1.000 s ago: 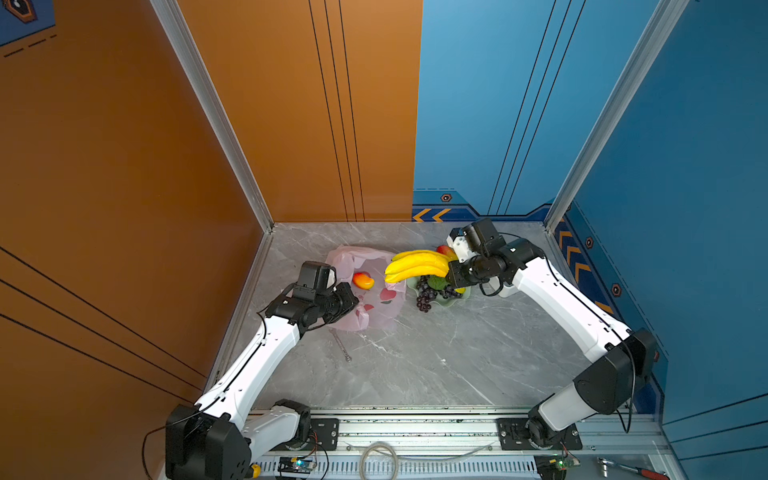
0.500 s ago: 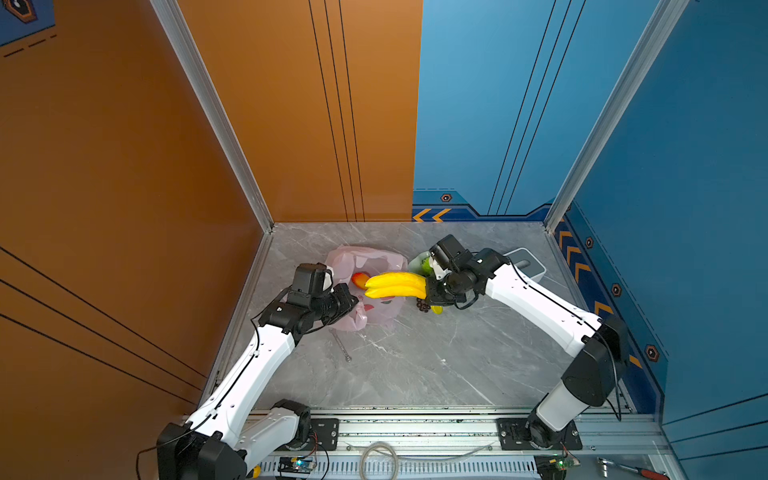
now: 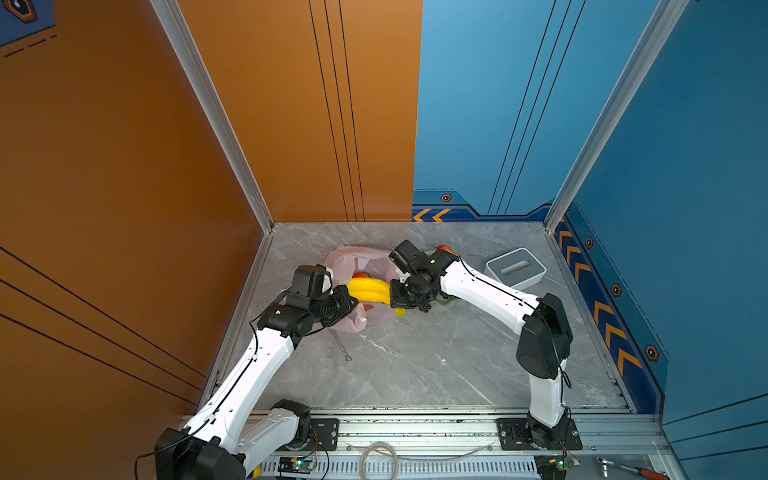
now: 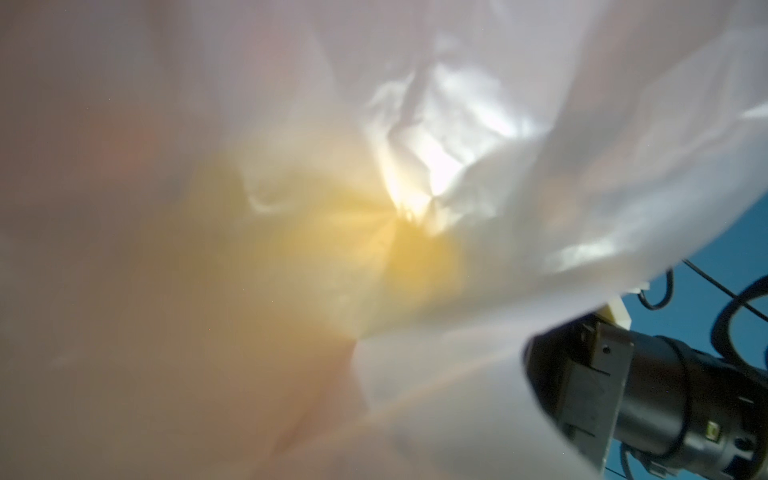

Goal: Place the fruits into the plastic bag
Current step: 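Lift the bananas and carry them into the bag opening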

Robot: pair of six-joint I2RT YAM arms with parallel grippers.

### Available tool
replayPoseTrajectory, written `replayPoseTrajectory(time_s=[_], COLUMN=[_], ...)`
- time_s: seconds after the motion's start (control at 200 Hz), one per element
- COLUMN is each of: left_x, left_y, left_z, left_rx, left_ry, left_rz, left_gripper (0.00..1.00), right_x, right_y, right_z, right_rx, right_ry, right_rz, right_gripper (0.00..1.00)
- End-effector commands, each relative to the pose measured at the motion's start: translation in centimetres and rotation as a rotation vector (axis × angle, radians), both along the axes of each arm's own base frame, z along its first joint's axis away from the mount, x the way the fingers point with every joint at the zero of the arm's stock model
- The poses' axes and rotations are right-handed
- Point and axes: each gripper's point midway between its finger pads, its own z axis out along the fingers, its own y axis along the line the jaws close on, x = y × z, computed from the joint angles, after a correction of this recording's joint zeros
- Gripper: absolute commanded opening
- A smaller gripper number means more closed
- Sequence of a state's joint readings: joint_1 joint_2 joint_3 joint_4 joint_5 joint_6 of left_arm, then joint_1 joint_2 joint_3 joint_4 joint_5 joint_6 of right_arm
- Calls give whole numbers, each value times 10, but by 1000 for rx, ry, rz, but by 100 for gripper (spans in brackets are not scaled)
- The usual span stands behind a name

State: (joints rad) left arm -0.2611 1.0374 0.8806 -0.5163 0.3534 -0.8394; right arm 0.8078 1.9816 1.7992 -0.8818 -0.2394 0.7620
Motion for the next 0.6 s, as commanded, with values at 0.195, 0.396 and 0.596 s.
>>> replayPoseTrajectory(time_s=[0.195, 0.396, 0.596], left_x=[-4, -2, 1], left_y=[-5, -6, -8], left_z=[-4, -1, 6], left_rx=[-16, -19, -25], left_ry=[11, 5, -6], left_rz=[-19, -24, -30], left_gripper=[0, 0, 0], right_x=[31, 48, 64], right_y=[43, 49, 41], right_z=[10, -13, -24], right_rx=[166, 124, 66], right_ry=[-11, -27, -76], right_rz=[-131, -171, -210], right_gripper=[0, 1, 1])
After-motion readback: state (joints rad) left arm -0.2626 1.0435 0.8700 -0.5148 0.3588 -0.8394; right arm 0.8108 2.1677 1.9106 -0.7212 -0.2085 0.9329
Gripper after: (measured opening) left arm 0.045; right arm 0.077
